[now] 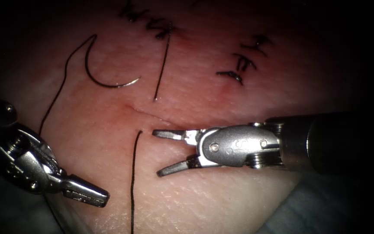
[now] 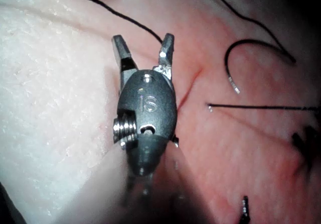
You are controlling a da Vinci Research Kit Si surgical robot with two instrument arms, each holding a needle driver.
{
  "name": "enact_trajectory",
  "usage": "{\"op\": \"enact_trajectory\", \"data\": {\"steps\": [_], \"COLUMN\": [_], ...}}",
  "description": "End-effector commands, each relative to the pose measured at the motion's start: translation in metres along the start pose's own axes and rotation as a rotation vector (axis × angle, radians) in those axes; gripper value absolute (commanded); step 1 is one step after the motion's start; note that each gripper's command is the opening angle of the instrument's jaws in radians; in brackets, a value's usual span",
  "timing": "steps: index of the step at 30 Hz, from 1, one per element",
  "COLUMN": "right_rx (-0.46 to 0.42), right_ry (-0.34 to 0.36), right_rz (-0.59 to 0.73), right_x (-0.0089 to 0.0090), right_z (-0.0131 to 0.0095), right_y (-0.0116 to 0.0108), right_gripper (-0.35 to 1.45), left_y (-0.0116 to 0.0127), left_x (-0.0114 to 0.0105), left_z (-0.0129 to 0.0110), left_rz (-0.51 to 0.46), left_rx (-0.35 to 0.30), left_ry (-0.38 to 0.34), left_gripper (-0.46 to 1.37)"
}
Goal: Wound Closure
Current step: With the left hand grab the long suture length
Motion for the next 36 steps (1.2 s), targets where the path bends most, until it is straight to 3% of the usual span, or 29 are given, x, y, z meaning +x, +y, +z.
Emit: {"op": "enact_trajectory", "data": {"steps": [1,10,12,14,16,19,27,36], "right_rx": [0.002,0.006,0.006,0.007,0.007,0.007,0.01,0.011], "right_ry": [0.0,-0.005,-0.005,-0.005,-0.004,-0.004,-0.003,-0.002], "right_rz": [0.0,0.001,0.0,0.0,-0.001,-0.001,-0.003,-0.005], "right_x": [0.0,0.0,0.0,0.0,0.0,0.0,0.0,0.0], "right_z": [0.0,-0.0001,-0.0001,-0.0002,-0.0002,-0.0002,-0.0005,-0.0007], "right_y": [0.0,0.0,0.0,0.0,-0.0001,-0.0002,-0.0003,-0.0005], "right_gripper": [0.83,0.84,0.84,0.85,0.85,0.86,0.87,0.88], "left_y": [0.0,0.0001,0.0001,0.0,0.0001,0.0003,0.0014,0.0047], "left_x": [0.0,0.0001,0.0001,0.0002,0.0002,0.0001,-0.0004,-0.0016], "left_z": [0.0,0.0,0.0002,0.0004,0.0006,0.0008,0.0017,0.0032], "left_rz": [0.0,-0.001,-0.002,-0.011,-0.002,0.041,0.156,0.293], "left_rx": [-0.008,-0.007,0.011,0.041,0.057,0.073,0.099,0.134], "left_ry": [0.0,-0.001,-0.025,-0.065,-0.094,-0.124,-0.187,-0.256], "left_gripper": [-0.35,-0.35,0.05,-0.04,0.25,0.41,0.51,0.6]}}
